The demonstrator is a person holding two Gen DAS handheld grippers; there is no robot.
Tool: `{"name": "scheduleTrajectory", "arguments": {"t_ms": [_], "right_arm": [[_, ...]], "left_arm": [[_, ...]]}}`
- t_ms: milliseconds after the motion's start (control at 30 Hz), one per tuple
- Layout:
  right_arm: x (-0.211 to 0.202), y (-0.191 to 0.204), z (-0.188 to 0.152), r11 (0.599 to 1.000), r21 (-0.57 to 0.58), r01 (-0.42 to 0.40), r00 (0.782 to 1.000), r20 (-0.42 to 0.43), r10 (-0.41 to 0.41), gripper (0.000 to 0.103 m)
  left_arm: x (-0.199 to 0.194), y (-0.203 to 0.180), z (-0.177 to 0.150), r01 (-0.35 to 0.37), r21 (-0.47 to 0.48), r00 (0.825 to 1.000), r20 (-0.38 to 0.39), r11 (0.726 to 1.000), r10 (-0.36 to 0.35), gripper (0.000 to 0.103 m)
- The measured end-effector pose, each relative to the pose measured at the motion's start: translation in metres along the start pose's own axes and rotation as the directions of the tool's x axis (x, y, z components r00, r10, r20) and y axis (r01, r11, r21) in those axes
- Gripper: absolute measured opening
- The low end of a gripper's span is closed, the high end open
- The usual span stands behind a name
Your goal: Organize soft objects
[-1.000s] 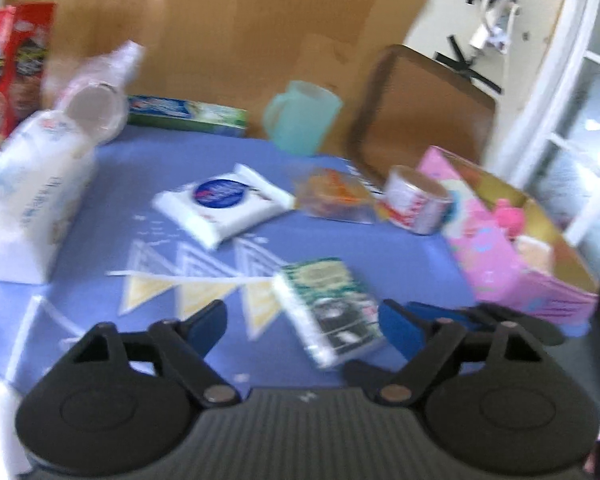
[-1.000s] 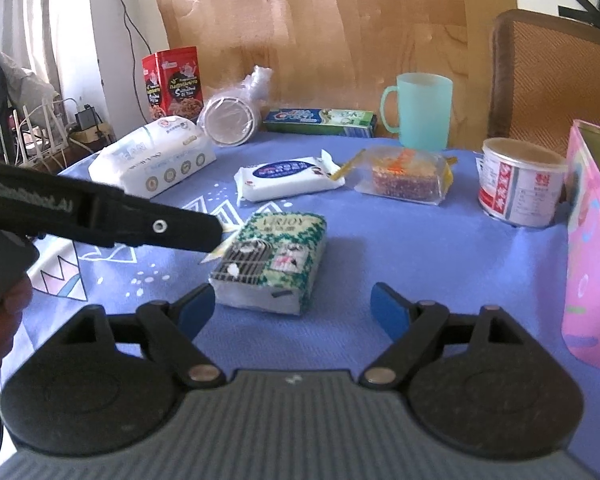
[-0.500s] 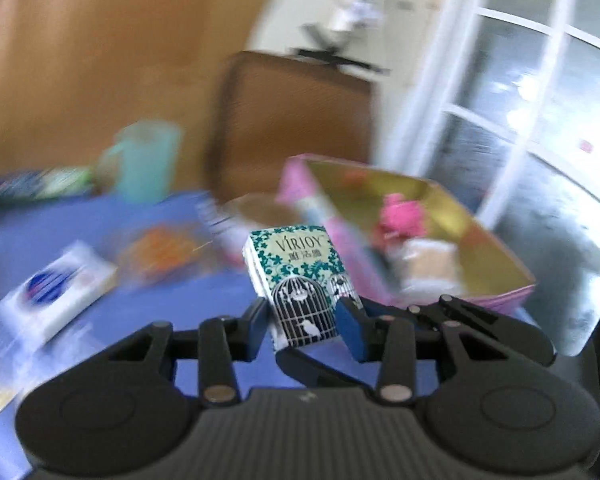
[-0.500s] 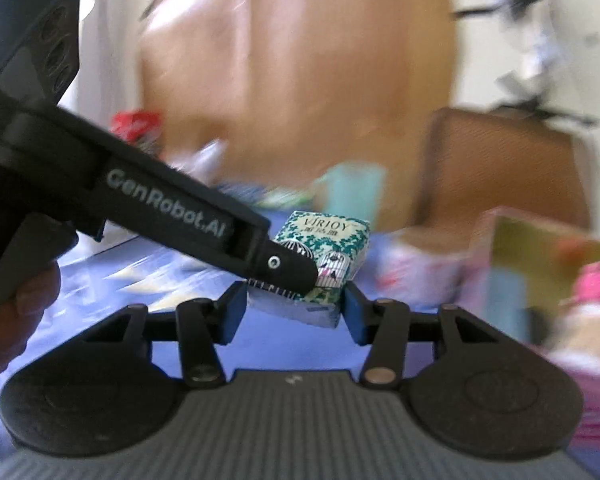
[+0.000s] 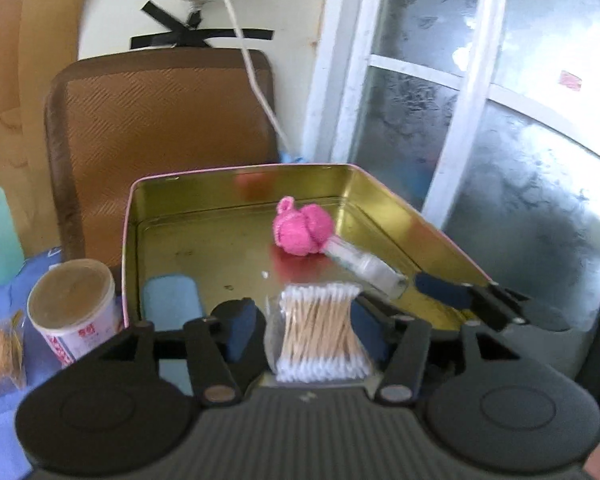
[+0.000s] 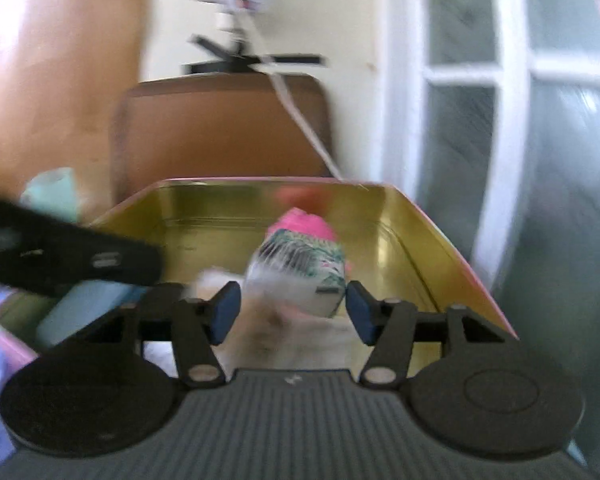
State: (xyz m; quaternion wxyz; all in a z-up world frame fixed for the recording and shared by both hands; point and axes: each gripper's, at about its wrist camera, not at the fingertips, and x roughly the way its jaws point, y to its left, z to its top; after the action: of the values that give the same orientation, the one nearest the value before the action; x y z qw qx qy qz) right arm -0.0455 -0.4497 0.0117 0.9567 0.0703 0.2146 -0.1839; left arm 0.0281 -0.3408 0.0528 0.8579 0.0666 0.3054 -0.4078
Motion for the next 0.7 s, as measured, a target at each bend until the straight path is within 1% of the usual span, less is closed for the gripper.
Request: {"name": "scheduleTrajectory", "arguments": {"t_ms": [67,133,200,300,367,433,467,500,533,600,633,667,700], "right_arm": [[-0.006,-0.013,-0.003,0.998,0.054,-0.023,1.0,0.015,0.023,0.062],[-0.015,-0.016,-0.009,0.998,0.065,-0.026,0.999,0.033,0.024,0.062],[-0.022,-0.013,-0.011,0.996,0.074,-0.041,0.998,0.053,0.037,0.062],[-0.034,-0.007,-0.006,0.991,0.098,-0.087,0.992,0.102,0.077,0.062],[-0.043,0.003,-0.002,0.984,0.112,-0.142,0.984,0.128,0.128,0.062],[-0.05,0.018,0.005,0.971,0.109,-0.213,0.97,0.14,0.197,0.061],[-0.051,0.027,0.009,0.963,0.104,-0.249,0.962,0.139,0.234,0.061],[-0.054,0.035,0.01,0.953,0.098,-0.286,0.953,0.135,0.272,0.06],[-0.054,0.048,0.013,0.937,0.09,-0.338,0.937,0.125,0.326,0.059],[-0.049,0.078,0.019,0.897,0.07,-0.437,0.898,0.087,0.431,0.058],[-0.045,0.094,0.021,0.875,0.066,-0.48,0.877,0.059,0.477,0.058],[-0.038,0.113,0.021,0.85,0.061,-0.523,0.852,0.022,0.523,0.058],[-0.032,0.132,0.022,0.832,0.051,-0.552,0.833,-0.015,0.553,0.058]], "left_arm": [[-0.001,0.003,-0.002,-0.023,0.009,1.0,-0.002,1.0,0.023,0.055],[-0.004,0.007,-0.004,-0.054,0.005,0.998,-0.017,0.999,0.054,0.055],[-0.013,0.016,-0.008,-0.056,-0.018,0.998,-0.023,0.998,0.055,0.055],[-0.041,0.033,-0.021,-0.057,-0.024,0.998,0.024,0.998,0.057,0.055],[-0.065,0.05,-0.034,-0.065,-0.029,0.996,0.061,0.997,0.066,0.055],[-0.092,0.074,-0.05,-0.087,-0.067,0.991,0.096,0.994,0.094,0.055],[-0.103,0.086,-0.057,-0.106,-0.09,0.987,0.108,0.99,0.115,0.056],[-0.116,0.103,-0.068,-0.141,-0.12,0.981,0.117,0.983,0.155,0.056],[-0.127,0.12,-0.079,-0.188,-0.145,0.971,0.118,0.971,0.206,0.056],[-0.144,0.152,-0.102,-0.276,-0.187,0.949,0.102,0.943,0.298,0.055],[-0.149,0.167,-0.113,-0.318,-0.209,0.937,0.08,0.925,0.34,0.053],[-0.153,0.182,-0.125,-0.353,-0.234,0.925,0.053,0.906,0.375,0.053],[-0.156,0.196,-0.136,-0.369,-0.266,0.92,0.033,0.891,0.391,0.052]]}}
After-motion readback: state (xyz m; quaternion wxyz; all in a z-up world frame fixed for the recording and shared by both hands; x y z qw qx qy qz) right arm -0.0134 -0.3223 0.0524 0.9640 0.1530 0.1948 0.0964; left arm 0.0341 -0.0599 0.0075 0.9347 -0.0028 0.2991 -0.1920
